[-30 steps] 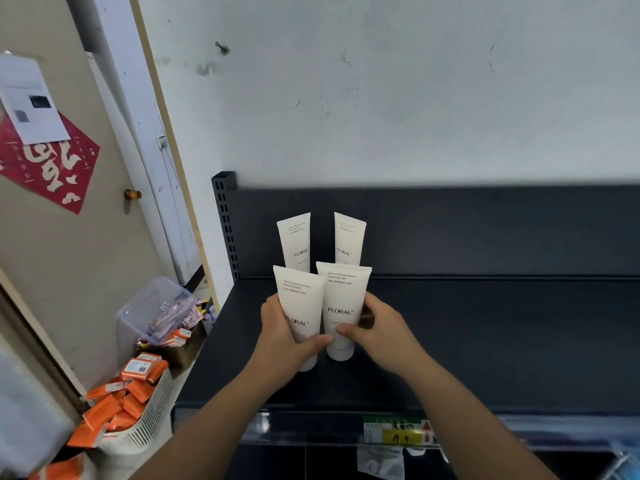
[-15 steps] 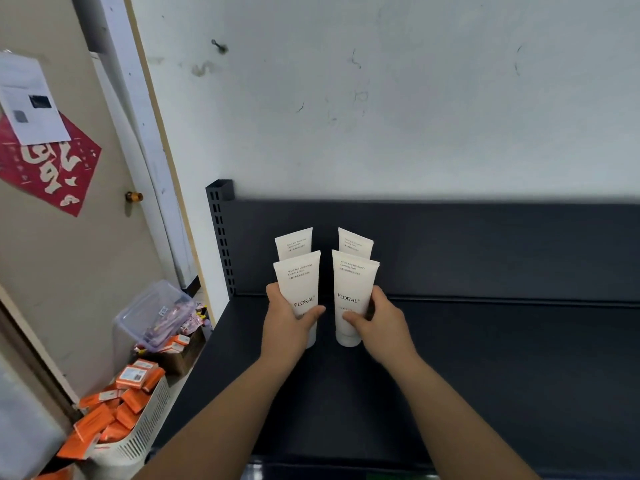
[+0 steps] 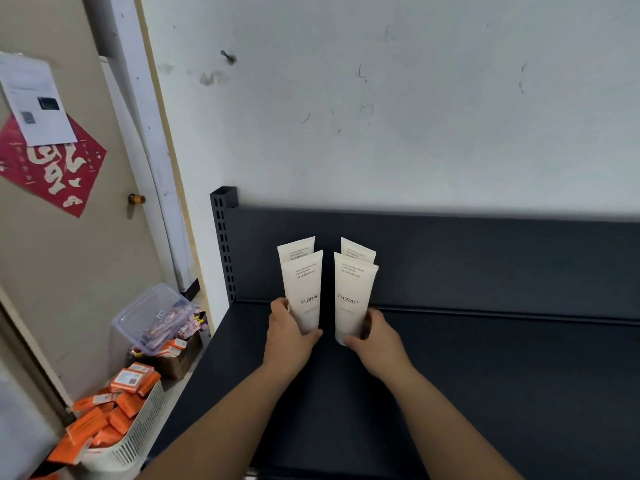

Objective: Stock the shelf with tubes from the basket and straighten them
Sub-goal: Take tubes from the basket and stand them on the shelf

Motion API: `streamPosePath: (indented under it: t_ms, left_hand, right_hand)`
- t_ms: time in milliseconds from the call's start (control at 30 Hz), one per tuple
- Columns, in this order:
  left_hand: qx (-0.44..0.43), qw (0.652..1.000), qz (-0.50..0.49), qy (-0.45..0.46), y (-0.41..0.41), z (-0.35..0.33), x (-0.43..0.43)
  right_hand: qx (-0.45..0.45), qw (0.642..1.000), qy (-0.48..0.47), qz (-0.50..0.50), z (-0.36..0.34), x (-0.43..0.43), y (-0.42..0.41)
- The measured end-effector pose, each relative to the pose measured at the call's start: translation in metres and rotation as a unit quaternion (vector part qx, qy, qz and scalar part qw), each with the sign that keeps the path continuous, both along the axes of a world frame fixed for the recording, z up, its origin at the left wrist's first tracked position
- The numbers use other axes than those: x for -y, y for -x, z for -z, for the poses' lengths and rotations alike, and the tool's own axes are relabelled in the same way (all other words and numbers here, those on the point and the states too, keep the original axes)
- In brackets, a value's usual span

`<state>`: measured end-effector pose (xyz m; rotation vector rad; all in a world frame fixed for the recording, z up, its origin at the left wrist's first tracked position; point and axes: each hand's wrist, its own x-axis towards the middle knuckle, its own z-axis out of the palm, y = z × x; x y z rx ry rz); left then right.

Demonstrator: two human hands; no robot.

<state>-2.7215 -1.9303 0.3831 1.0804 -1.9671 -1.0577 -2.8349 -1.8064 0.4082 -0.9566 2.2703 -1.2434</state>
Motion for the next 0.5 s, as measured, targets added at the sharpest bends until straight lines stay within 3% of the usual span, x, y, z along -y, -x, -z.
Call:
streamPosePath:
  t_ms: [67,133,233,300,500]
  left_hand:
    - [0.030,0.999,0.025,0.011,-0.017,-0.002,-0.001]
    - [0.118,0.987,0.066,0.090,-0.039,-0.005,-0.002]
    - [0.291,0.921,0.117,0.231,-0.074,-0.008,0.002]
    - [0.355,0.888,0.127,0.265,-0.100,-0.009,0.004]
    - [0.400,0.857,0.102,0.307,-0.188,-0.011,0.001]
  right_hand:
    - [-0.004,1.000,-0.015,-0.004,-0.001,-0.013,-0.009]
    - [-0.016,1.000,-0.020,-0.005,-0.003,-0.025,-0.018]
    - [-0.082,0.996,-0.037,-0.021,-0.006,-0.032,-0.041]
    - [-0.127,0.988,-0.065,-0.057,-0.009,-0.031,-0.061]
    - [-0.258,0.941,-0.116,-0.186,-0.003,-0.008,-0.131]
